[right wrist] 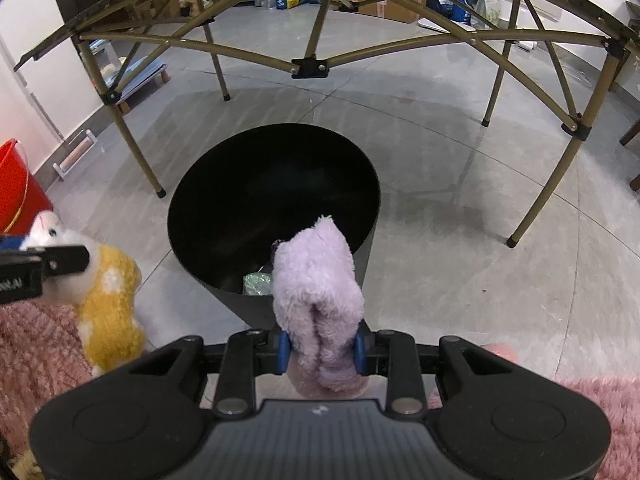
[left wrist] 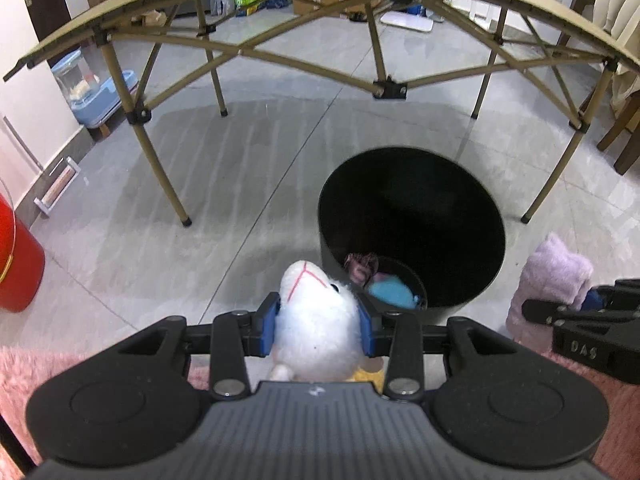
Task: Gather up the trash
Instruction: 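Lift both plush toys off the table and carry them over the black bin, then lower the left tool into the bin and open it to drop the white-and-yellow plush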
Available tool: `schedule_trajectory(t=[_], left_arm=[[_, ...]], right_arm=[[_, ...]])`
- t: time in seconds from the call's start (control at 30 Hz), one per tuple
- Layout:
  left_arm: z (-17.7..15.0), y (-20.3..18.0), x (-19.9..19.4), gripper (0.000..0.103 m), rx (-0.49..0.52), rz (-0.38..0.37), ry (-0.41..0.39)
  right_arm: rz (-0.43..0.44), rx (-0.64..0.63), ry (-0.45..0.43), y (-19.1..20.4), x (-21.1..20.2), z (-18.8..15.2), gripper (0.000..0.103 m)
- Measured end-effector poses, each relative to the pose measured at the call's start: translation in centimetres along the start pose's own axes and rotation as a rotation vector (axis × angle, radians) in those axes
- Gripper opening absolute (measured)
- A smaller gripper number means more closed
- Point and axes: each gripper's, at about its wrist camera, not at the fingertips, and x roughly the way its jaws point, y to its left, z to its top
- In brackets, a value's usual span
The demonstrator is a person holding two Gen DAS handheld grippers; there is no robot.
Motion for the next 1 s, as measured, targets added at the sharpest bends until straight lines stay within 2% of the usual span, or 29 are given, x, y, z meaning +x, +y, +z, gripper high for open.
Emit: schedule_trajectory(t=[0.57,0.8,1.0], left_arm=[[5.5,-5.2,-0.6,0.039,0.058,-0.063,-0.058],[7.2,-6.9,1.2,0.039,0.059,-0.091,-0.04],[8.5,-7.3,3.5,0.039,0.018,-0.1,-0.006]], right_arm=[[-0.04,0.057,-0.06,-3.4,-0.7,2.3,0.028],[-0.055,0.089,-0.072,-5.0,-0.4,3.7,0.028],[-0.075,0.1,-0.075,-6.2,0.2,5.0,0.028]])
